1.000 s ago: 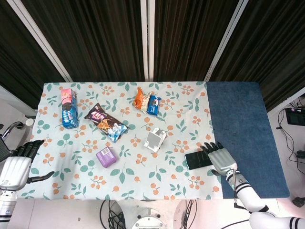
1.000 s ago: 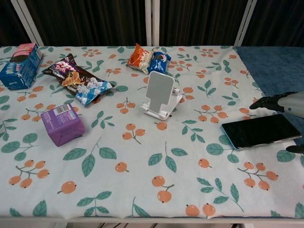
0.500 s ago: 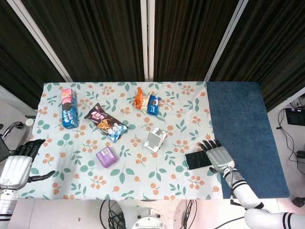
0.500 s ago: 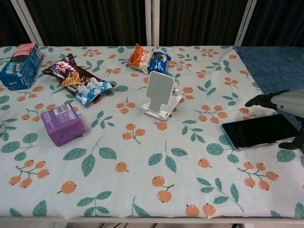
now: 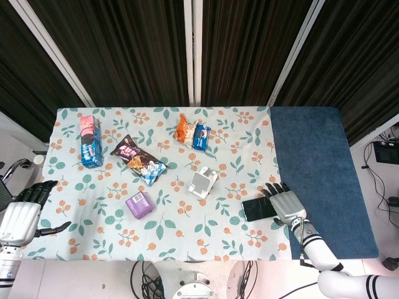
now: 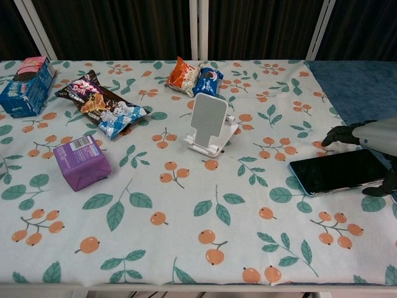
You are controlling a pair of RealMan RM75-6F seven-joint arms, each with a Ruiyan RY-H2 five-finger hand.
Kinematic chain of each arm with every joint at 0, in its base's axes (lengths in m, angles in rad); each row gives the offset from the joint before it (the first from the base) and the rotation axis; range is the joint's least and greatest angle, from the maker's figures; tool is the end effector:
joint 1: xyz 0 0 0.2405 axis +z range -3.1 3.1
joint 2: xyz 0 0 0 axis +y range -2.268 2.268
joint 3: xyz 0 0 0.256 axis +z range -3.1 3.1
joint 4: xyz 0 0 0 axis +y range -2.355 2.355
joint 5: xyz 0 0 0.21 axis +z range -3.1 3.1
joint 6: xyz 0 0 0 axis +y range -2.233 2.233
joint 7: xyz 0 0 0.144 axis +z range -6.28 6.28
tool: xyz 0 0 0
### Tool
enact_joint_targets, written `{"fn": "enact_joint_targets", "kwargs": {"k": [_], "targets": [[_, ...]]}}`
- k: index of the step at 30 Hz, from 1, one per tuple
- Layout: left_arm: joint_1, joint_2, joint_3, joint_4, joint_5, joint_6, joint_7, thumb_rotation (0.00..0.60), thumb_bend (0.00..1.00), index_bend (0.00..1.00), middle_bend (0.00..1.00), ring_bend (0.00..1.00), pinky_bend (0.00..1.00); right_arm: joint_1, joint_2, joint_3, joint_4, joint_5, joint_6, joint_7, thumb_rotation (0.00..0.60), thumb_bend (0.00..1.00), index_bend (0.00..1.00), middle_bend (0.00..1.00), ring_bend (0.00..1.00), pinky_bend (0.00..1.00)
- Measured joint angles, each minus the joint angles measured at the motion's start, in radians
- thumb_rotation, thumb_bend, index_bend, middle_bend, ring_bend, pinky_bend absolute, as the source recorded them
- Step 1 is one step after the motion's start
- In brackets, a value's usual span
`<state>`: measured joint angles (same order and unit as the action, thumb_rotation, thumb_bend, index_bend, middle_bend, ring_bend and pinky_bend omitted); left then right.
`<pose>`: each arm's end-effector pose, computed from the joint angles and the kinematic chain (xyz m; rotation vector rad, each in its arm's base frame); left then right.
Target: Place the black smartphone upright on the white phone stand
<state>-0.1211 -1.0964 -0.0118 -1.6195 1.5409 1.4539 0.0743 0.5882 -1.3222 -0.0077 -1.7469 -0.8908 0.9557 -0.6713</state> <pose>-0.3045 0.1838 0.1542 -1.5062 -0.8413 -0.8433 -0.2361 -0.2646 0.0158 1.9262 -1.0040 0.4012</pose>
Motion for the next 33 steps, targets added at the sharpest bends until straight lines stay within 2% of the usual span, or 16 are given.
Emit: {"fn": "enact_joint_targets", "kwargs": {"k": [7, 13, 16, 20, 24, 30, 33], "targets": [[-0.001, 0.001, 0.001, -0.002, -0.002, -0.003, 0.001, 0.363, 0.06, 0.12, 0.13, 0.13, 0.22, 0.009, -0.005, -0.011, 0.006, 0.010, 0.006, 0.000, 0.600, 0.18, 0.22, 0.00, 0.00, 0.00], [0.002, 0.004, 0.000, -0.003, -0.006, 0.001, 0.000, 0.365, 0.06, 0.12, 0.13, 0.13, 0.22, 0.011, -0.008, -0.015, 0.010, 0.000, 0.016, 0.016, 0.600, 0.18, 0.29, 0.00, 0.00, 0.00], [0.003, 0.004, 0.000, -0.002, -0.008, -0.002, 0.000, 0.364, 0.06, 0.12, 0.13, 0.13, 0.22, 0.012, -0.008, -0.018, 0.013, 0.000, 0.014, 0.021, 0.600, 0.18, 0.35, 0.00, 0.00, 0.00], [0.001, 0.003, 0.001, -0.001, -0.010, -0.006, -0.001, 0.365, 0.06, 0.12, 0.13, 0.13, 0.22, 0.012, -0.011, -0.018, 0.017, -0.012, 0.017, 0.036, 0.600, 0.19, 0.48, 0.00, 0.00, 0.00], [0.000, 0.003, 0.001, -0.001, -0.010, -0.008, -0.001, 0.365, 0.06, 0.12, 0.13, 0.13, 0.22, 0.009, -0.011, -0.019, 0.023, -0.043, 0.018, 0.064, 0.600, 0.21, 0.53, 0.00, 0.00, 0.00], [0.001, 0.005, 0.001, -0.002, -0.012, -0.008, -0.002, 0.367, 0.06, 0.12, 0.11, 0.13, 0.22, 0.013, 0.006, -0.025, 0.027, -0.062, -0.005, 0.088, 0.600, 0.21, 0.56, 0.11, 0.00, 0.00], [0.002, 0.004, 0.002, -0.001, -0.012, -0.009, -0.002, 0.365, 0.06, 0.12, 0.11, 0.13, 0.22, 0.008, 0.004, -0.026, 0.034, -0.084, 0.006, 0.102, 0.600, 0.21, 0.58, 0.21, 0.02, 0.00]]}}
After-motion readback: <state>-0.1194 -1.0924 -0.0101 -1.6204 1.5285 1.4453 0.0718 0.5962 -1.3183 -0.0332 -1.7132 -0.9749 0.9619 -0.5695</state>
